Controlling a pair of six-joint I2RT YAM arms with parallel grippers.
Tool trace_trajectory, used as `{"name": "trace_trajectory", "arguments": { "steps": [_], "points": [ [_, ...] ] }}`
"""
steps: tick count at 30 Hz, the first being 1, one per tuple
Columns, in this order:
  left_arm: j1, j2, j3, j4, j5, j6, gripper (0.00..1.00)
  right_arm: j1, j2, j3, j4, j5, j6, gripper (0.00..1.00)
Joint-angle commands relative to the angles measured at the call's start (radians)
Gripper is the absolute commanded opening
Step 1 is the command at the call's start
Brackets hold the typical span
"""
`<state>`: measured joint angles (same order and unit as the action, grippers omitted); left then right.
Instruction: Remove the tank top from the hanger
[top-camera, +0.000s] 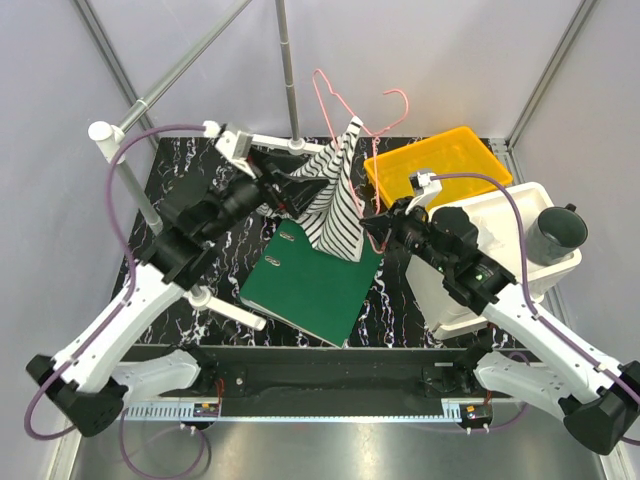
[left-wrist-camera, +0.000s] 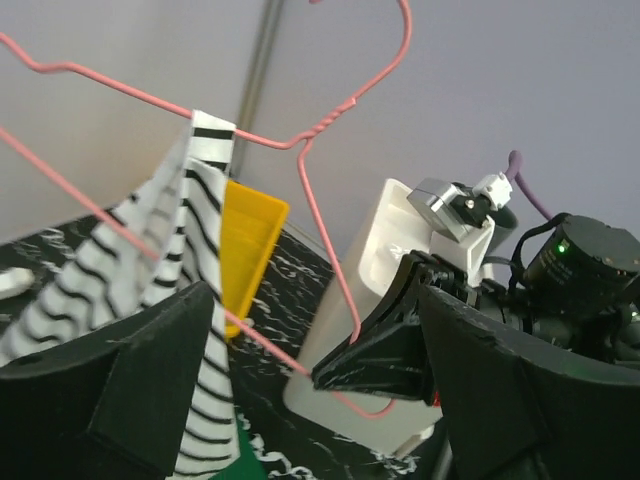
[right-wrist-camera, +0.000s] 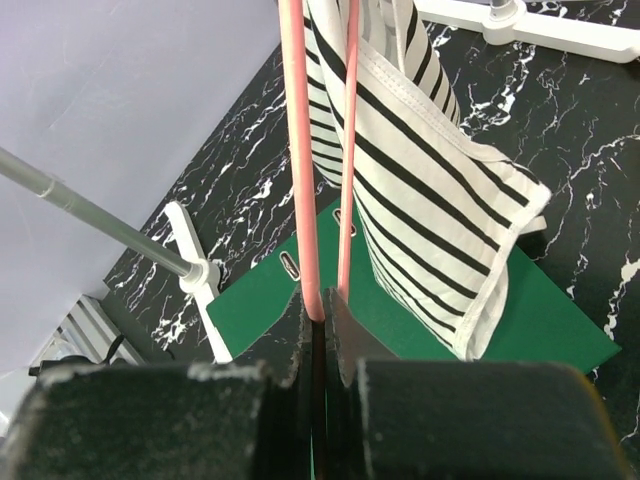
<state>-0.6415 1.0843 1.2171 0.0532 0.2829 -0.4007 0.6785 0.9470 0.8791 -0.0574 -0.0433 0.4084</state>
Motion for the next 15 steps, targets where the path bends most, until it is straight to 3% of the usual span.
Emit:
{"name": "trace_trajectory", "arguments": {
  "steps": [1,4,7,15],
  "points": [
    [0.006,-0.107,-0.039,-0.087,-0.145,0.224,0.94,-0.002,-0.045,0.064,0.013,0.036,0.007,0.00],
    [0.028,-0.095,-0.015,-0.160,-0.182,0.276,0.98,-0.002,-0.066,0.072,0.004,0.039,0.007,0.00],
    [0.072,-0.029,0.016,-0.180,-0.123,0.252,0.99,-0.002,-0.065,0.089,-0.018,0.039,-0.002,0.00],
    [0.082,0.104,0.015,-0.108,-0.048,0.238,0.98,-0.002,-0.066,0.092,-0.030,-0.035,0.003,0.00]
  ]
}}
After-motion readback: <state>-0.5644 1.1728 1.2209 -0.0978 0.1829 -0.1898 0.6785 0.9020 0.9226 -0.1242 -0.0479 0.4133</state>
